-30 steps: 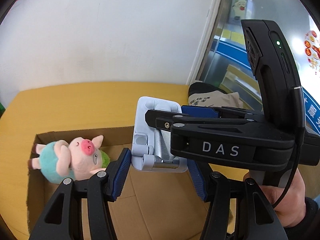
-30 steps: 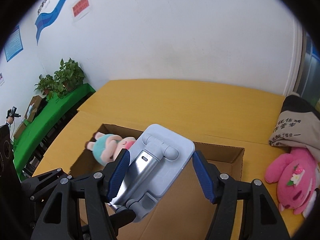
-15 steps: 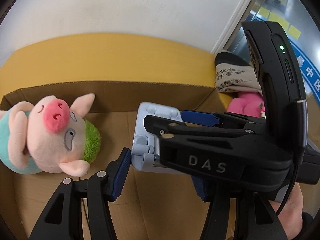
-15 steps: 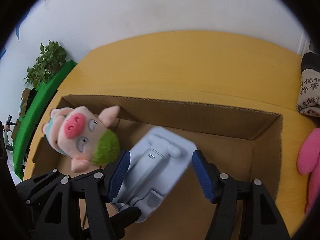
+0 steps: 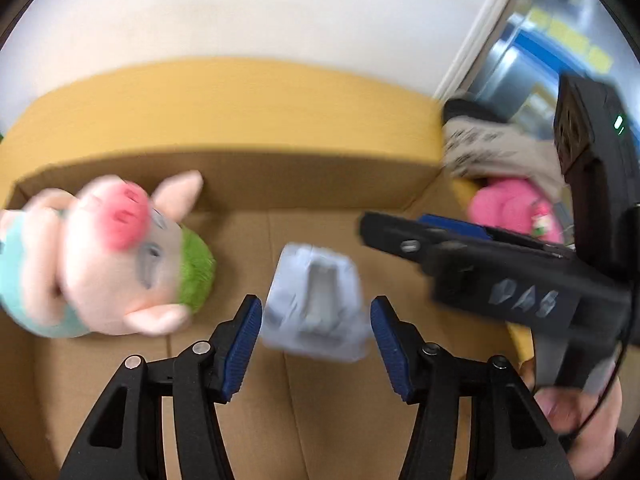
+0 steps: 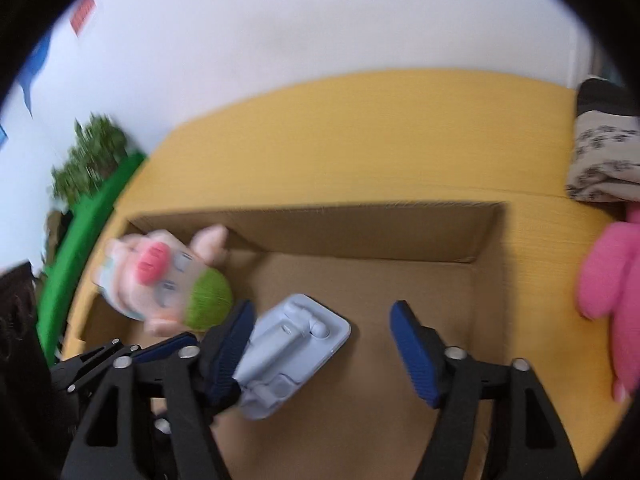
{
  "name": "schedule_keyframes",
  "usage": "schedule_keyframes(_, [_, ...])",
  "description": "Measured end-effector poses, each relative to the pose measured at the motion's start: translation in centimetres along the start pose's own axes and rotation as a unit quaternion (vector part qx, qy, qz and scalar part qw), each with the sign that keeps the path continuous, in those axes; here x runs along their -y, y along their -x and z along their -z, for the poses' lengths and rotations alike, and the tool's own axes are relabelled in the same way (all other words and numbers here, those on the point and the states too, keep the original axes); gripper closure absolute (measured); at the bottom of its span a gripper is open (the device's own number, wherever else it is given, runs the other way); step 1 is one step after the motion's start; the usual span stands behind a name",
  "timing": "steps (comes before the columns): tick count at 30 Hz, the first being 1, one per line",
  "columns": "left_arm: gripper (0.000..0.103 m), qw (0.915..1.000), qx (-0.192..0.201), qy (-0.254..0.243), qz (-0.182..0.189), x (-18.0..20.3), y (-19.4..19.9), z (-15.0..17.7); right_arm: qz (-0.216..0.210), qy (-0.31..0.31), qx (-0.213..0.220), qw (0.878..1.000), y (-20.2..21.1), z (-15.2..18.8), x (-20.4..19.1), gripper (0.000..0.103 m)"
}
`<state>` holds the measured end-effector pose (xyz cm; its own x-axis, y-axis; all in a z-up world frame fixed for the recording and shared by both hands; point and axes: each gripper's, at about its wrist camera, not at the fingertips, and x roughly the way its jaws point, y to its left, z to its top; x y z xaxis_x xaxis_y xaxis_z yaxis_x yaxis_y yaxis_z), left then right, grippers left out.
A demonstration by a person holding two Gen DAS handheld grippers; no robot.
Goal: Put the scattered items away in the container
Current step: 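Open the left tool to drop the phone stand into the box, then move the left tool to the clear phone case with white frame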
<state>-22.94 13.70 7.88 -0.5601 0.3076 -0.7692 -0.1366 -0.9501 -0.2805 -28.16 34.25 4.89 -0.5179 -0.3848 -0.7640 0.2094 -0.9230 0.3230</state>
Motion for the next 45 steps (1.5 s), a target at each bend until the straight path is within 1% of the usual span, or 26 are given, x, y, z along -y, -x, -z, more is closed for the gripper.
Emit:
schedule_keyframes(1, [0.035,0.9998,0.017,-0.007,0.008,0.1,1.8,0.2,-0.004,-0.003,0.014,1.000,1.7,0.4,-0.1,0.023])
schedule_keyframes(2, [0.023,0.9994,0.031,-0.011,0.012,-0.2,3.1,0.3,-0.006,-0.006,0.024,1.000,3.4,0.9,-0.2,0.023])
schedule_keyframes(3, [0.014,0.9989,0.044,-0.015,0.011,-0.3,4.6,0.3,-0.006,-0.007,0.032,0.999,4.9,1.5,-0.5,0.022])
schedule_keyframes(6, [0.012,0.9962,0.080,-0.035,-0.001,0.3,9.5,2.3,-0.008,-0.004,0.060,0.998,9.4,3.9,-1.8,0.020])
schedule_keyframes(9, [0.012,0.9947,0.094,-0.039,-0.011,-0.8,13.5,4.6,-0.011,0.003,0.078,0.997,12.9,6.8,-4.0,0.020])
schedule_keyframes(12, [0.012,0.9927,0.107,-0.050,-0.021,-1.8,16.2,6.8,-0.010,0.010,0.090,0.996,15.3,9.2,-6.3,0.020])
schedule_keyframes(15, [0.012,0.9890,0.124,-0.069,-0.044,-2.3,18.9,10.6,0.004,0.026,0.112,0.993,17.7,12.3,-8.6,0.019])
schedule_keyframes(19, [0.006,0.9836,0.145,-0.072,-0.079,-3.0,21.4,15.2,0.038,0.037,0.133,0.990,19.2,16.7,-10.7,0.018])
schedule_keyframes(22, [0.003,0.9810,0.163,-0.059,-0.088,-3.8,23.0,18.0,0.050,0.034,0.131,0.990,18.8,19.0,-11.5,0.018])
schedule_keyframes(24, [0.001,0.9798,0.170,-0.055,-0.089,-4.1,23.7,19.4,0.066,0.039,0.131,0.988,18.6,20.3,-12.3,0.018])
schedule_keyframes(27, [0.000,0.9797,0.172,-0.059,-0.085,-4.2,24.2,21.2,0.079,0.052,0.136,0.986,18.5,21.9,-13.5,0.018])
schedule_keyframes(31, [0.000,0.9818,0.165,-0.056,-0.075,-4.5,23.9,22.6,0.088,0.060,0.140,0.984,18.7,23.8,-14.7,0.018])
schedule_keyframes(34, [0.000,0.9824,0.162,-0.064,-0.068,-4.1,23.7,23.5,0.092,0.062,0.141,0.984,18.6,24.8,-15.2,0.018])
schedule_keyframes(38, [0.000,0.9822,0.163,-0.072,-0.061,-3.7,23.4,24.3,0.102,0.068,0.138,0.983,18.4,25.9,-15.6,0.018])
schedule_keyframes(45, [0.000,0.9841,0.159,-0.063,-0.046,-3.7,22.9,24.7,0.105,0.076,0.133,0.983,18.2,26.3,-16.1,0.018])
